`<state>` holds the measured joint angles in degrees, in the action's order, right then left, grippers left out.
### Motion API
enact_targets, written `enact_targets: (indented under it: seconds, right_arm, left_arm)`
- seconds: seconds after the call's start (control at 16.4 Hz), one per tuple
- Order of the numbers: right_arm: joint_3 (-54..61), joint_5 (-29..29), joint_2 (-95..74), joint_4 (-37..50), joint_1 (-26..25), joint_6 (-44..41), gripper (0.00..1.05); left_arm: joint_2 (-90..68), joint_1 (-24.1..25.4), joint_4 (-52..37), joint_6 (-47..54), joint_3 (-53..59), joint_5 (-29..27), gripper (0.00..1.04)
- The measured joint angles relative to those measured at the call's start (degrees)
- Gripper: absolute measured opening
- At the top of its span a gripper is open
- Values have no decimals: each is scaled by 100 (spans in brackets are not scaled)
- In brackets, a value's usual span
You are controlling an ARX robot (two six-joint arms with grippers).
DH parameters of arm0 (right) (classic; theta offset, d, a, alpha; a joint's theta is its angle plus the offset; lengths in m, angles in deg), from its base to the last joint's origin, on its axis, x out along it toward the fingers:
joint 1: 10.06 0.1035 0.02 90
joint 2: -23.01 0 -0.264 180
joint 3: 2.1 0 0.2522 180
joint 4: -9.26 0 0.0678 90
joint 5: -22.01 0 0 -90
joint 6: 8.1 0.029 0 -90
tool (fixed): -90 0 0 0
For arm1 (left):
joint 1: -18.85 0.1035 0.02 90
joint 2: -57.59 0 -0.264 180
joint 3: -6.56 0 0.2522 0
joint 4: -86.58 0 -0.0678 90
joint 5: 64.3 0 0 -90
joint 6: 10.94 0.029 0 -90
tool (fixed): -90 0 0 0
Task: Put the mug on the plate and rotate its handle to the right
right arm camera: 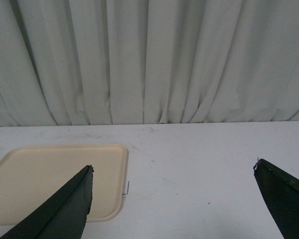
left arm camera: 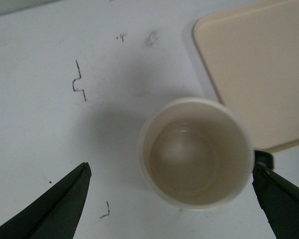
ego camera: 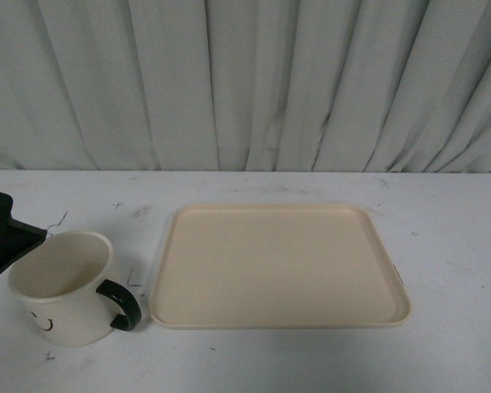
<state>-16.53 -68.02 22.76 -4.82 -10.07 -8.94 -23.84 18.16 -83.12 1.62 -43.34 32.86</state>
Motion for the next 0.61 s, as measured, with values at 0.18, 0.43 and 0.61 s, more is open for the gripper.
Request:
enact_targets:
  seconds: [0.18, 0.43, 0.61]
  right_arm:
    - [0, 2, 0, 0, 0, 0, 98]
    - [0, 2, 0, 0, 0, 0, 98]
    - [0, 2, 0, 0, 0, 0, 98]
  left_arm:
    - [-667, 149, 48, 15, -210, -129, 98]
    - [-1099, 146, -131, -57, -404, -345, 98]
    - [-1486, 28, -264, -177, -623, -557, 98]
